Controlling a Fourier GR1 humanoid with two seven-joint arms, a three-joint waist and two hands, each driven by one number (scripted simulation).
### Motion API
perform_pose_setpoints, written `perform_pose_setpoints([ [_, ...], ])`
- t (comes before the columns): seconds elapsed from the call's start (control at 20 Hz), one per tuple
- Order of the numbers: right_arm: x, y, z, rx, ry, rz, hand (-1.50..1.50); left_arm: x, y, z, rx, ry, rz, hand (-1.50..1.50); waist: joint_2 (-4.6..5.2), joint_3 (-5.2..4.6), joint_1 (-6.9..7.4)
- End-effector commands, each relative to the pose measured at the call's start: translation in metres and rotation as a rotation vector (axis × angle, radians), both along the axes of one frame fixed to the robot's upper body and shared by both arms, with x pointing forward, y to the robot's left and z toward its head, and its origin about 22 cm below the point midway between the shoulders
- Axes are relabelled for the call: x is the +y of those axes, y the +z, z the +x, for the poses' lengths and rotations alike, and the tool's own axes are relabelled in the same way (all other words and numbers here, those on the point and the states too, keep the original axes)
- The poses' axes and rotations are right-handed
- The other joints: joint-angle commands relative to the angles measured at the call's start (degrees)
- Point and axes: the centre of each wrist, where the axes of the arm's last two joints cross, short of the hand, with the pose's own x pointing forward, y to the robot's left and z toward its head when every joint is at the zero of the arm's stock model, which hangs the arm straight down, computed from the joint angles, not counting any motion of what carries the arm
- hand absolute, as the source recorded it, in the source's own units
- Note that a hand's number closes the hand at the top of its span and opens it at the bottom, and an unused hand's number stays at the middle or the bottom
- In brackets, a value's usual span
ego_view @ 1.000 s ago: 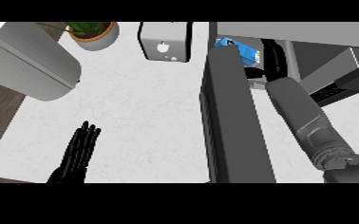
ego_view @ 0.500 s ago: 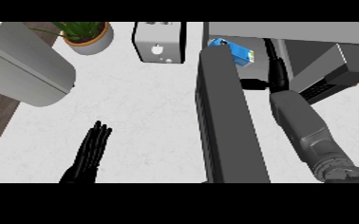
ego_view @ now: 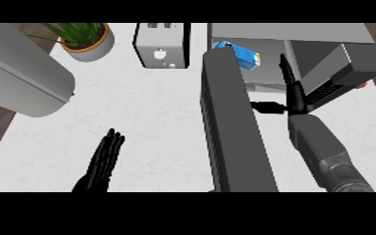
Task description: Pick up the milk, place it into the microwave and close the microwave
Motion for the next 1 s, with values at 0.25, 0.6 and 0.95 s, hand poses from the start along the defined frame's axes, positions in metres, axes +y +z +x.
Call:
perform_pose_setpoints([
  [0.25,-0.016,-0.043,-0.048,0.016,0.110,0.128,-1.50,-0.001,0.008,0.025,0.021,-0.009,0.001,-1.50,-0.70,-0.11,-1.66],
  [0.6,-0.012,-0.078,-0.093,0.009,0.177,0.382,-1.50,-0.023,-0.004,0.008,0.033,-0.079,-0.040,-1.50,-1.26,-0.18,-2.88],
  [0.95,-0.047,-0.074,-0.105,-0.023,0.209,0.443,-1.50,-0.025,-0.019,0.020,0.095,-0.156,0.083,1.50,-1.34,-0.24,-3.41],
])
